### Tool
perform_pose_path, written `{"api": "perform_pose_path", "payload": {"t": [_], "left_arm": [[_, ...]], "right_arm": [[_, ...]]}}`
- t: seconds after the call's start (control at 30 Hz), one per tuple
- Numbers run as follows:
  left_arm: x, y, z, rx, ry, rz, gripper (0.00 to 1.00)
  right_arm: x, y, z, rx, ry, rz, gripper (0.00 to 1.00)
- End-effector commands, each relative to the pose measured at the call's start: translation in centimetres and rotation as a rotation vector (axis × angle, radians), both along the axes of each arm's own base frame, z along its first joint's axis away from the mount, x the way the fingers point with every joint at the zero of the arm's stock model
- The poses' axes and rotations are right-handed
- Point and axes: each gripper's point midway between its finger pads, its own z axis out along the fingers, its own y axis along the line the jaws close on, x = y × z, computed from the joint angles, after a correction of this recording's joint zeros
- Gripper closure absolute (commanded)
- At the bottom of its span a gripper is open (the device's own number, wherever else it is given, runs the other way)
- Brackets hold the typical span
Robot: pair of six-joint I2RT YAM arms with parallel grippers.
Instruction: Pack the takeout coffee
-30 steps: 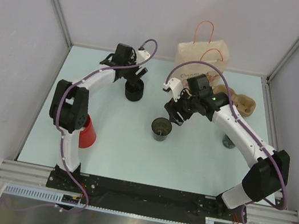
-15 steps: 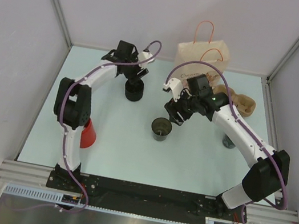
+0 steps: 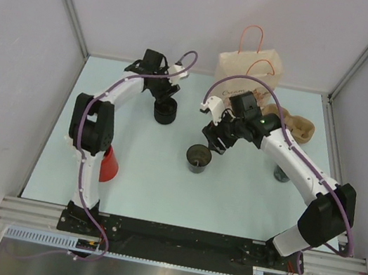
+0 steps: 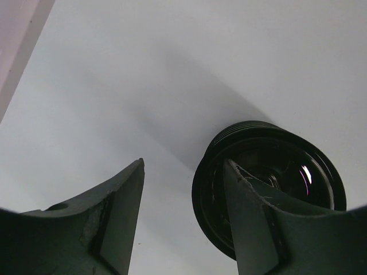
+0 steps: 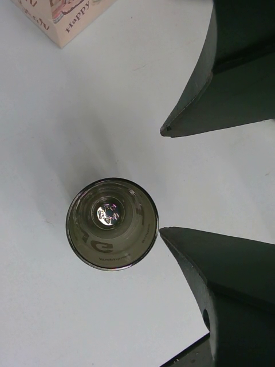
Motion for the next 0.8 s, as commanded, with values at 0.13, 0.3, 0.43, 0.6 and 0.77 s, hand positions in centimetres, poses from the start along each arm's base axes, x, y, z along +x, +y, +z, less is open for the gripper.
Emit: {"api": "perform_pose_path", "payload": {"t": [0.13, 0.3, 0.43, 0.6, 0.77], "left_arm": [[0.3, -0.2, 2.5, -0.058, -0.024, -0.053, 0.39], [-0.2, 0.2, 1.4, -0.040, 0.021, -0.064, 0.46], [-0.2, 0.4, 1.7, -0.046, 0.025, -0.059, 0.53], [-0.1, 0.4, 1.5, -0.047, 0.039, -0.064, 0.56], [-0.3, 0.7, 1.0, -0.034, 0.066, -0.066, 0.56]], "right_arm": [[0.2, 0.5, -0.1, 0.000, -0.019, 0.006, 0.32], [0.4, 0.4, -0.5, -0.012, -0.019, 0.001, 0.32], [0.4, 0.5, -0.7, -0.020, -0.021, 0.004, 0.32], [0.3, 0.7, -0.8, -0.028, -0.030, 0.009, 0.33], [0.3, 0.8, -0.9, -0.030, -0.031, 0.008, 0.33]]}}
